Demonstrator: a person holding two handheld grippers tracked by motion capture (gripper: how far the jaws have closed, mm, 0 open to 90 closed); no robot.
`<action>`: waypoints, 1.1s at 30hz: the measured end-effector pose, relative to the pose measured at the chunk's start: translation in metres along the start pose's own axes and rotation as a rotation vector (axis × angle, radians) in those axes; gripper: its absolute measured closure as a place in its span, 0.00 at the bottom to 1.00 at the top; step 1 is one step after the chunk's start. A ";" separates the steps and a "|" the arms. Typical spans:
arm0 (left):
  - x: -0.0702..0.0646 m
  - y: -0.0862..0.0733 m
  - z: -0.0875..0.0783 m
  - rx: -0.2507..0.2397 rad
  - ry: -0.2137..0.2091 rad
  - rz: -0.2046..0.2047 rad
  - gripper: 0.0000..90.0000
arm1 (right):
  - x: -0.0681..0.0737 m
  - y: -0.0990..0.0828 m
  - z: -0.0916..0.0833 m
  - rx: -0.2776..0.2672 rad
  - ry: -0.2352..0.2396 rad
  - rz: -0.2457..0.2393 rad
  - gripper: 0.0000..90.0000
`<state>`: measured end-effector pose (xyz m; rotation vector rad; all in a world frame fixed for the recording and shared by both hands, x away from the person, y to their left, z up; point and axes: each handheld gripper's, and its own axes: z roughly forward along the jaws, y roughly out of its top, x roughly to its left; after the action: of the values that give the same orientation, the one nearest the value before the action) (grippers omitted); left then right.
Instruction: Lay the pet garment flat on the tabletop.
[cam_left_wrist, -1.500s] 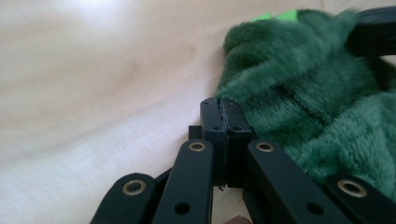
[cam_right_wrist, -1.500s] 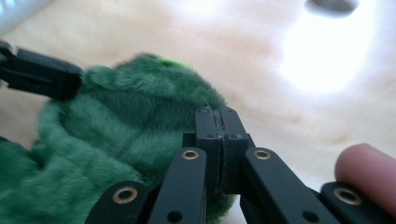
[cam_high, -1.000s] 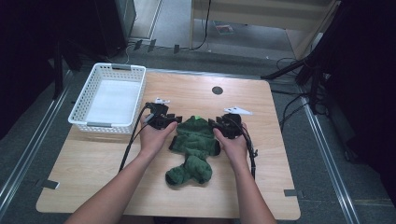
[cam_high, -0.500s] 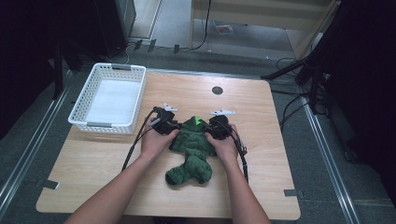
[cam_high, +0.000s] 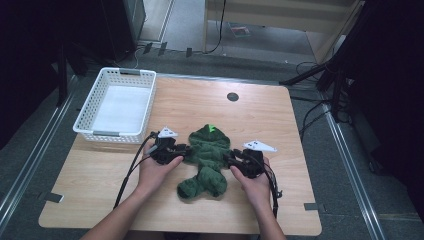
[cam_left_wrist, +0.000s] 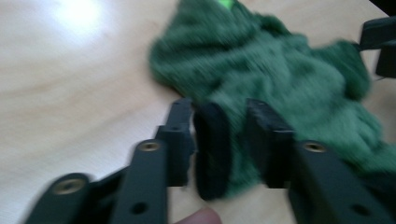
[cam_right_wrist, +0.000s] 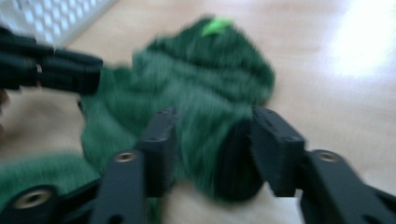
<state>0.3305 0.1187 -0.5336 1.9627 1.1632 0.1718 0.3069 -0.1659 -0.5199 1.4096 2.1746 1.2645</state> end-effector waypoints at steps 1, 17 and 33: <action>0.000 -0.002 0.002 0.017 -0.015 -0.008 0.83 | 0.000 -0.003 0.003 0.027 0.003 -0.012 0.65; 0.008 -0.003 0.000 -0.017 0.022 -0.023 0.70 | -0.011 -0.008 -0.008 -0.042 -0.037 0.016 0.71; 0.005 0.003 0.007 0.019 0.094 0.015 1.00 | -0.001 0.004 0.035 0.080 -0.100 -0.023 0.91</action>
<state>0.3387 0.1180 -0.5379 1.9988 1.2145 0.2636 0.3320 -0.1479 -0.5375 1.4416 2.1892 1.0864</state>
